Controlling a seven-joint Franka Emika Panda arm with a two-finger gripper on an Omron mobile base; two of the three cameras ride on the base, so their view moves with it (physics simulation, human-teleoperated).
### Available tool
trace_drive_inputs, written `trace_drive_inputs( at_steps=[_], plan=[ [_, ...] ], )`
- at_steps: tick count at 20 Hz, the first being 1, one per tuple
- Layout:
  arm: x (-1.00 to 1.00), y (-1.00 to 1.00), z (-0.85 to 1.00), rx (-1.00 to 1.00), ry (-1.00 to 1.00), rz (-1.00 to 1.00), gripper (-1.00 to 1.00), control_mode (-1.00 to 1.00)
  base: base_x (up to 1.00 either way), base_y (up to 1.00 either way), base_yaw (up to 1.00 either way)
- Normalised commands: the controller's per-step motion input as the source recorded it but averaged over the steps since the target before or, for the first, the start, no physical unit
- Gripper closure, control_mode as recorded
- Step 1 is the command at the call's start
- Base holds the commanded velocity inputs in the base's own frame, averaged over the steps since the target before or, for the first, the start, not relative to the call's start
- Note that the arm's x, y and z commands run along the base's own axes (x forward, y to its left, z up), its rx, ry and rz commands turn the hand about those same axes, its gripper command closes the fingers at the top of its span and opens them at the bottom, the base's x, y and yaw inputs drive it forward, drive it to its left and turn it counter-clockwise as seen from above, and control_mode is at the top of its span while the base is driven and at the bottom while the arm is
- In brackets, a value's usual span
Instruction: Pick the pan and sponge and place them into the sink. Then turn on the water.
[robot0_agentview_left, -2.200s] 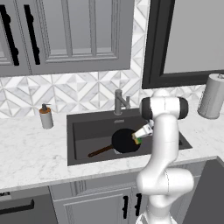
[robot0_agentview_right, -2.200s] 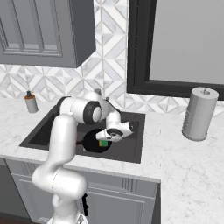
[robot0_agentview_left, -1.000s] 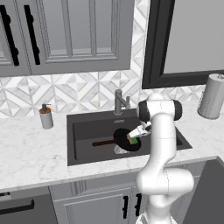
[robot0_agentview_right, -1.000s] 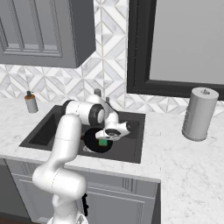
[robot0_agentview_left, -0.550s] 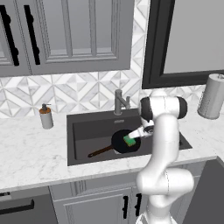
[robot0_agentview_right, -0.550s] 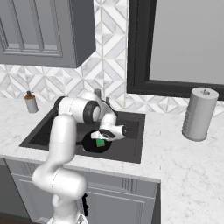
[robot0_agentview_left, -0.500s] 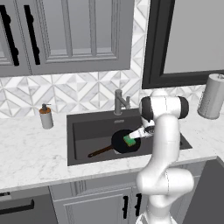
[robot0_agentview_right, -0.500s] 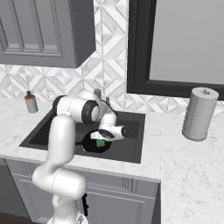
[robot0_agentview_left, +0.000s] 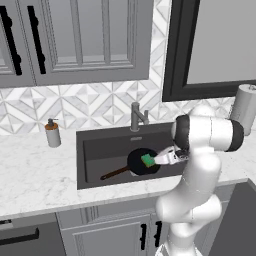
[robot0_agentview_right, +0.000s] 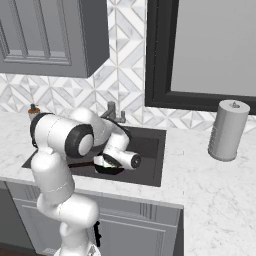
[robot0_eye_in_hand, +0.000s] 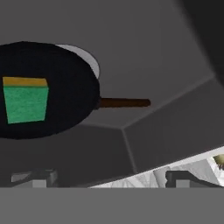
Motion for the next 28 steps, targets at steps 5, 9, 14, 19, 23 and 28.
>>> trace_drive_inputs(
  at_steps=[5,9,14,19,23,28],
  plan=[
    [-0.12,-0.02,1.00,0.00,-0.04,0.00,-1.00,-1.00,0.00,0.00,0.00],
    [-0.01,-0.06,0.93,0.04,-0.04,-0.01,-1.00,-1.00,0.00,0.00,0.00],
    [-0.04,-0.20,0.61,0.01,0.00,0.00,-1.00,-1.00,0.00,0.00,0.00],
    [-0.02,-0.36,0.26,0.00,0.00,0.00,-1.00,-1.00,0.00,0.00,0.00],
    [0.00,-0.34,0.17,0.00,-0.05,0.00,-1.00,-1.00,0.00,0.00,0.00],
    [0.00,-0.36,0.17,0.02,-0.10,-0.03,-1.00,-1.00,0.00,0.00,0.00]
  ],
)
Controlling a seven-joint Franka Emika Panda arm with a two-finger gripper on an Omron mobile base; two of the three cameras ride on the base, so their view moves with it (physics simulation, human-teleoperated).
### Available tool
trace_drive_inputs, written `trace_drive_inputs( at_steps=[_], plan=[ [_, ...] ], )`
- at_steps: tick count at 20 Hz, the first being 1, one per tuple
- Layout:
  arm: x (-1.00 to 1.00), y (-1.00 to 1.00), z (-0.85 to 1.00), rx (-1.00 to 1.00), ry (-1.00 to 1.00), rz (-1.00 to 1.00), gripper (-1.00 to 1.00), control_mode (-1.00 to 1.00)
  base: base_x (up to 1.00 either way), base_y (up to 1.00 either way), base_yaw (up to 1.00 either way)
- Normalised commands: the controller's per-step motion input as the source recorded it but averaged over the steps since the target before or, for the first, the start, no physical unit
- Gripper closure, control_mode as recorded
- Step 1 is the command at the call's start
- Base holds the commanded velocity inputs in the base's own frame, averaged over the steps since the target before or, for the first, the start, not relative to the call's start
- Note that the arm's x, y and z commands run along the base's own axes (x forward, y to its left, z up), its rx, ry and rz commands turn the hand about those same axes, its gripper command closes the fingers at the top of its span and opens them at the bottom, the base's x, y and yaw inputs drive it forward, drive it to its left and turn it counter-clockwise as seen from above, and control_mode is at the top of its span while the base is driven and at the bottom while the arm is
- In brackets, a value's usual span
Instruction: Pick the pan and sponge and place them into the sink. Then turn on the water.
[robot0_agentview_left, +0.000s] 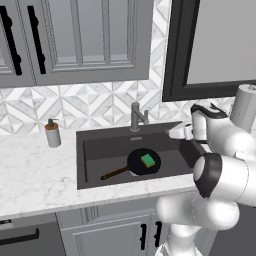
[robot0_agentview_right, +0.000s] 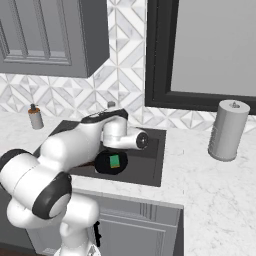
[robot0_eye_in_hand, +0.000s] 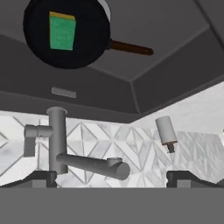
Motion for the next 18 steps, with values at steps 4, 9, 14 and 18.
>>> trace_drive_inputs(
  at_steps=[4,9,14,18],
  plan=[
    [-0.04,-0.29,0.13,0.08,-0.19,-0.08,-1.00,-1.00,0.00,0.00,0.00],
    [-0.01,-0.07,0.00,0.07,-0.27,-0.17,-1.00,-1.00,0.00,0.00,0.00],
    [0.01,0.03,0.00,0.00,-0.09,-0.16,-1.00,-1.00,0.00,0.00,0.00],
    [0.14,0.03,0.00,0.00,0.00,-0.04,-1.00,-1.00,0.00,0.00,0.00]
  ],
)
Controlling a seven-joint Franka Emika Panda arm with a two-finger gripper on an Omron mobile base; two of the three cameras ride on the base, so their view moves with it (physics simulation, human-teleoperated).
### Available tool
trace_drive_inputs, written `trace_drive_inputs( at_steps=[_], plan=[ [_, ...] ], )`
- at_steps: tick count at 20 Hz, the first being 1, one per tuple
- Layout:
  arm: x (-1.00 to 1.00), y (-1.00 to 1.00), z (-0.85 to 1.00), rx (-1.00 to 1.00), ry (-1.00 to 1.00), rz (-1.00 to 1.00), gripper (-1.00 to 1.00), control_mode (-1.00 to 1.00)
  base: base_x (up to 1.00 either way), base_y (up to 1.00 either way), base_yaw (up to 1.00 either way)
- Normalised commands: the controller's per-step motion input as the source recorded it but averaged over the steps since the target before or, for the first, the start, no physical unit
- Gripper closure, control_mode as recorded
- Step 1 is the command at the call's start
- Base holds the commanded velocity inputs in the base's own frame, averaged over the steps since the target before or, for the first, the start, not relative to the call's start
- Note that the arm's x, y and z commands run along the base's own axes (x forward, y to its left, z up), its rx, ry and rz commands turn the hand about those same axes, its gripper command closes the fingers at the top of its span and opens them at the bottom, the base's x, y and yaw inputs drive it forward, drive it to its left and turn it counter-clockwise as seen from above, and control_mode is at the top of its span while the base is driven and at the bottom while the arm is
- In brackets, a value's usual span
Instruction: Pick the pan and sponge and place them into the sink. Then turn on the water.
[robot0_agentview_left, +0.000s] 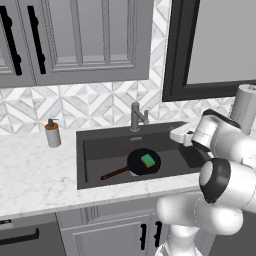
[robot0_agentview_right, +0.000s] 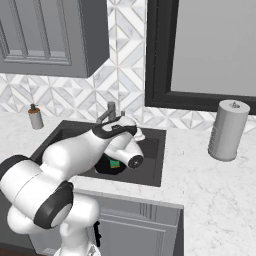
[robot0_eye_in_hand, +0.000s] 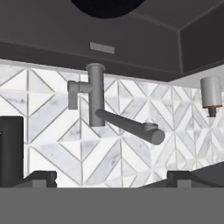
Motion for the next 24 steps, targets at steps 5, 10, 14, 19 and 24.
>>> trace_drive_inputs(
  at_steps=[5,10,14,19,24],
  plan=[
    [0.20,0.12,0.00,0.00,0.00,0.00,-1.00,-1.00,0.00,0.00,0.00],
    [0.25,0.21,0.00,0.00,0.00,0.00,-1.00,-1.00,0.00,0.00,0.00],
    [0.25,0.14,0.00,0.00,-0.01,0.00,-1.00,-1.00,0.00,0.00,0.00],
    [0.24,0.08,0.00,0.00,-0.04,0.00,-1.00,-1.00,0.00,0.00,0.00],
    [0.35,0.00,0.00,0.00,-0.04,0.00,-1.00,-1.00,0.00,0.00,0.00]
  ],
)
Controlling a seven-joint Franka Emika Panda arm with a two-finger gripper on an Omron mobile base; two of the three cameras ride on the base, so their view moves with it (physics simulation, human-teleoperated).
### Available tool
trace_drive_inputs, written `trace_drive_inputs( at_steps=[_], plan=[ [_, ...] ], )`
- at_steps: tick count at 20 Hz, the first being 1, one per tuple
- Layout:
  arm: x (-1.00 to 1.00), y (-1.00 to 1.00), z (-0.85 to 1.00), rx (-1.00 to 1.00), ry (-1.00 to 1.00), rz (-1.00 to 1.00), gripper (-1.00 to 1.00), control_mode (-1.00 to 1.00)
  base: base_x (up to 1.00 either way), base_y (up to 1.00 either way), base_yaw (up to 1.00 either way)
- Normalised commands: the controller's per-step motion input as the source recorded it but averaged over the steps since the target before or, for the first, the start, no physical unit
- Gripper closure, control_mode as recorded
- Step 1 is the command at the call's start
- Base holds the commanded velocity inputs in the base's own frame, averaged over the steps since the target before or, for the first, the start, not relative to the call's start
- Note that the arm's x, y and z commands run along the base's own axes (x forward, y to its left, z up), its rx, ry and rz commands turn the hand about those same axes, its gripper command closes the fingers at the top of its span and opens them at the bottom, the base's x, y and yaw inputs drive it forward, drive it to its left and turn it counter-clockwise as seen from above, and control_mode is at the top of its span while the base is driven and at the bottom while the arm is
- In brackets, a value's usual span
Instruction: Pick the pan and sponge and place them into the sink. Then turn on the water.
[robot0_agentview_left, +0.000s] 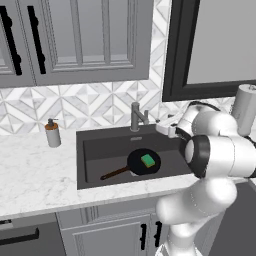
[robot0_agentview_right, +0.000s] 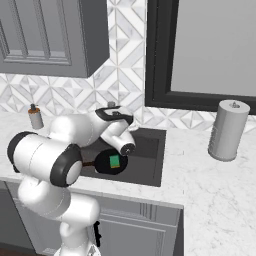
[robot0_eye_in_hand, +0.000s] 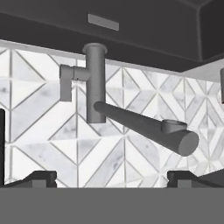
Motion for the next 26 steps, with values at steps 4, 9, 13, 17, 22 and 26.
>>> trace_drive_inputs(
  at_steps=[4,9,13,17,22,26],
  plan=[
    [0.36,0.00,0.00,0.00,-0.01,0.00,-1.00,-1.00,0.00,0.00,0.00],
    [0.38,0.00,-0.11,0.00,-0.01,0.00,-1.00,-1.00,0.00,0.00,0.00],
    [0.41,0.00,-0.32,0.00,0.00,0.00,-1.00,-1.00,0.00,0.00,0.00],
    [0.36,0.00,-0.41,0.00,0.00,0.00,-1.00,-1.00,0.00,0.00,0.00],
    [0.29,0.00,-0.19,0.00,0.00,0.00,-1.00,-1.00,0.00,0.00,0.00],
    [0.32,0.00,-0.13,0.00,0.00,0.00,-1.00,-1.00,0.00,0.00,0.00]
  ],
)
